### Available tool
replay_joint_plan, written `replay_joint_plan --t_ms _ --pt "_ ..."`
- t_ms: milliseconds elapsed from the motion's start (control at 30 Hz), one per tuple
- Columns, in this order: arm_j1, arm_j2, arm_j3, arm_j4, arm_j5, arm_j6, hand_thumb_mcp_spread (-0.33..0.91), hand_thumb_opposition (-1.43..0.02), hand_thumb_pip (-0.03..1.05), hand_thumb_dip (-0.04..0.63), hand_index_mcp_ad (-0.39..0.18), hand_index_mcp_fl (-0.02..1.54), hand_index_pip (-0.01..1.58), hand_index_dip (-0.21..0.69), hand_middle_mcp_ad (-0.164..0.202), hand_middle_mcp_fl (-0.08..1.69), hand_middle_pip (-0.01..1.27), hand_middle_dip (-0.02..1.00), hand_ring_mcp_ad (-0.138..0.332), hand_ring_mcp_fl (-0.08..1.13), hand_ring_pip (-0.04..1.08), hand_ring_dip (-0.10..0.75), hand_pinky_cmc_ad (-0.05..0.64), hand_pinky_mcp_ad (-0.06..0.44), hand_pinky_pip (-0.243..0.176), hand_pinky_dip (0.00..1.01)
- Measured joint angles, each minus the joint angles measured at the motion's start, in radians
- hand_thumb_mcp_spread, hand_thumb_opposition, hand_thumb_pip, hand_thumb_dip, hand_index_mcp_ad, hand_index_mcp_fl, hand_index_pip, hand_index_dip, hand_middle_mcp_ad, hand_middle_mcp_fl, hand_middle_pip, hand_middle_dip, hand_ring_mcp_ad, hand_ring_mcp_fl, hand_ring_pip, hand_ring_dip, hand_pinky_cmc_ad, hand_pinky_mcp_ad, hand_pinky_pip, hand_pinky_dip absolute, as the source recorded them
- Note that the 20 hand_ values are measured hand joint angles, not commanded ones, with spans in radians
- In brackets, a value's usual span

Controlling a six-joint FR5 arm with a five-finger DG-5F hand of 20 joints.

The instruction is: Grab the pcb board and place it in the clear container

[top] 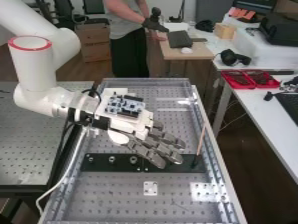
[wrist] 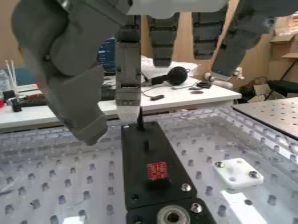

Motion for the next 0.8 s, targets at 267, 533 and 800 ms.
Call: replay_joint_plan --t_ms 267,533,800 --pt "-0.023 -0.026 0.012 0.023 -0.056 -0.035 0.38 -0.85 0.69 0.222 -0.056 0.13 1.49 0.003 0.075 0.04 0.12 0.12 0.222 0.01 0.08 0.021 0.316 0.216 -0.103 0.54" --pt "-0.051 -0.045 0.023 0.045 -0.111 -0.078 0.40 -0.86 0.69 0.222 -0.070 0.16 1.51 0.003 0.075 0.06 0.13 0.12 0.220 0.00 0.09 0.021 0.316 0.215 -0.106 0.51" --pt "-0.055 -0.062 0.015 0.106 -0.123 -0.109 0.40 -0.86 0.69 0.222 -0.077 0.17 1.53 -0.019 0.068 0.05 0.12 0.13 0.222 0.00 0.10 0.028 0.316 0.206 -0.091 0.51"
